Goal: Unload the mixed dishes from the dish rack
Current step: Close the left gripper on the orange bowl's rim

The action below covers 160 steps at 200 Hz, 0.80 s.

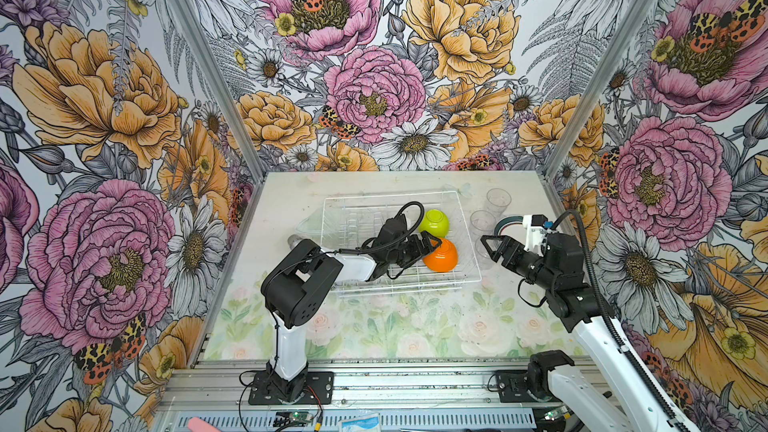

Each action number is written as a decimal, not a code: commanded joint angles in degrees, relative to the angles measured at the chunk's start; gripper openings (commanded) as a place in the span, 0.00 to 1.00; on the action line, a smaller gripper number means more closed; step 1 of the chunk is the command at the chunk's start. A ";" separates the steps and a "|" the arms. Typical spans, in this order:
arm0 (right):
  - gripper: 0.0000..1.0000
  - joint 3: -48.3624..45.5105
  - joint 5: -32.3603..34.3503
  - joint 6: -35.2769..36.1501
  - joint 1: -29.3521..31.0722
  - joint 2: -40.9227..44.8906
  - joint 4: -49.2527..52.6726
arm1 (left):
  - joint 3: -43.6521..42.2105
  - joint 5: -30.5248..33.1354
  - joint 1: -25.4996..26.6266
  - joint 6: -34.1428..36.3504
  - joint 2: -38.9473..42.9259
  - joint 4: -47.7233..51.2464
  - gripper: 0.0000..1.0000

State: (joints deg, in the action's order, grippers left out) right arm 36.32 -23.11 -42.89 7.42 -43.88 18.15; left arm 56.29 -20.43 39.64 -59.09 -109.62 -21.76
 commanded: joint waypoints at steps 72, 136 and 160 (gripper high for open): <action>0.82 -1.33 1.19 -0.42 -0.74 0.55 -0.57 | -1.22 -1.81 1.14 -1.92 3.41 -11.80 0.95; 0.82 -1.57 1.67 -0.54 -0.93 0.55 -0.48 | -2.28 -4.45 1.50 -6.37 -0.71 -21.59 0.81; 0.82 -1.64 1.76 -0.83 -1.00 0.39 -0.47 | -2.34 -4.53 1.50 -7.51 -2.06 -24.06 0.72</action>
State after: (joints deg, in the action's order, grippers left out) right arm 35.05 -22.33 -43.03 6.68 -43.88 18.15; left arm 54.83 -23.29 40.66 -65.23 -109.62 -40.34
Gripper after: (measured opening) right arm 0.816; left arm 0.755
